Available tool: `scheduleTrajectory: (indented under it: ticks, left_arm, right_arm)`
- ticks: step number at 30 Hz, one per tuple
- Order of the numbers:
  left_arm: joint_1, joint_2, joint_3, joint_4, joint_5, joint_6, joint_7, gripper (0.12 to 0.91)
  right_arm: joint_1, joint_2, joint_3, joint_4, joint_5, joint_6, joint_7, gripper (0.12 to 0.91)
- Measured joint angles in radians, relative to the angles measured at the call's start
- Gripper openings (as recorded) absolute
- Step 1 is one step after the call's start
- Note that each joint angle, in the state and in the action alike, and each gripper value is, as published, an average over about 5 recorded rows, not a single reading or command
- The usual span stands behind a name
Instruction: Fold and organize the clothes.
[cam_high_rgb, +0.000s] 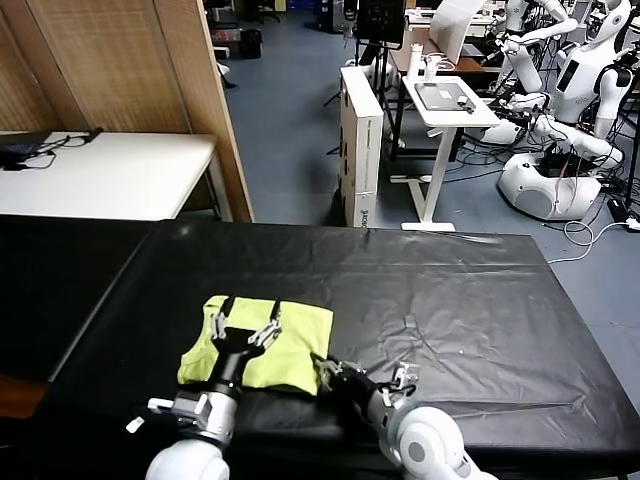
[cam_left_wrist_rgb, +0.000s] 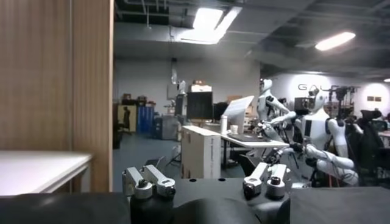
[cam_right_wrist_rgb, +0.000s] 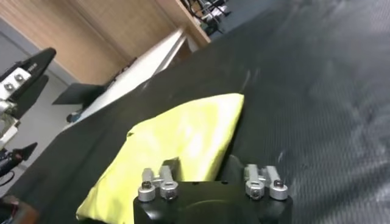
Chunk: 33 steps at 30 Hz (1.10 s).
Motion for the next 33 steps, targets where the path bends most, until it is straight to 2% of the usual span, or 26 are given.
scheduleTrajectory:
  ticks: [2,7,13,20,23,27,31,33]
  left_arm:
    - [0.000,0.001,-0.007,0.000,-0.001,0.000,0.000,0.907]
    - [0.001,0.008,-0.025,0.004,-0.010,0.000,-0.001,0.907]
    - [0.005,0.012,-0.038,0.009,-0.016,0.000,-0.001,0.907]
    - [0.013,0.014,-0.040,0.013,-0.023,0.013,-0.003,0.907]
    - [0.020,0.020,-0.039,0.014,-0.049,0.034,-0.018,0.907]
    - [0.033,0.035,-0.043,0.009,-0.103,0.075,-0.044,0.907]
    - [0.064,0.059,-0.058,-0.012,-0.125,0.092,-0.054,0.907]
    - [0.092,0.078,-0.068,-0.026,-0.131,0.092,-0.056,0.907]
  right_arm:
    - [-0.005,-0.006,0.012,0.008,-0.005,-0.001,0.001,0.159]
    - [-0.010,-0.038,0.062,0.030,-0.056,-0.020,0.000,0.158]
    - [-0.020,-0.116,0.141,0.031,-0.123,-0.050,-0.001,0.156]
    - [-0.047,-0.191,0.219,0.048,-0.130,-0.100,0.000,0.163]
    - [-0.063,-0.211,0.248,0.067,-0.143,-0.124,-0.006,0.262]
    - [-0.087,-0.240,0.296,0.099,-0.201,-0.115,-0.031,0.504]
    - [-0.128,-0.271,0.355,0.136,-0.284,-0.034,-0.060,0.760]
    - [-0.159,-0.280,0.384,0.156,-0.328,0.030,-0.067,0.842]
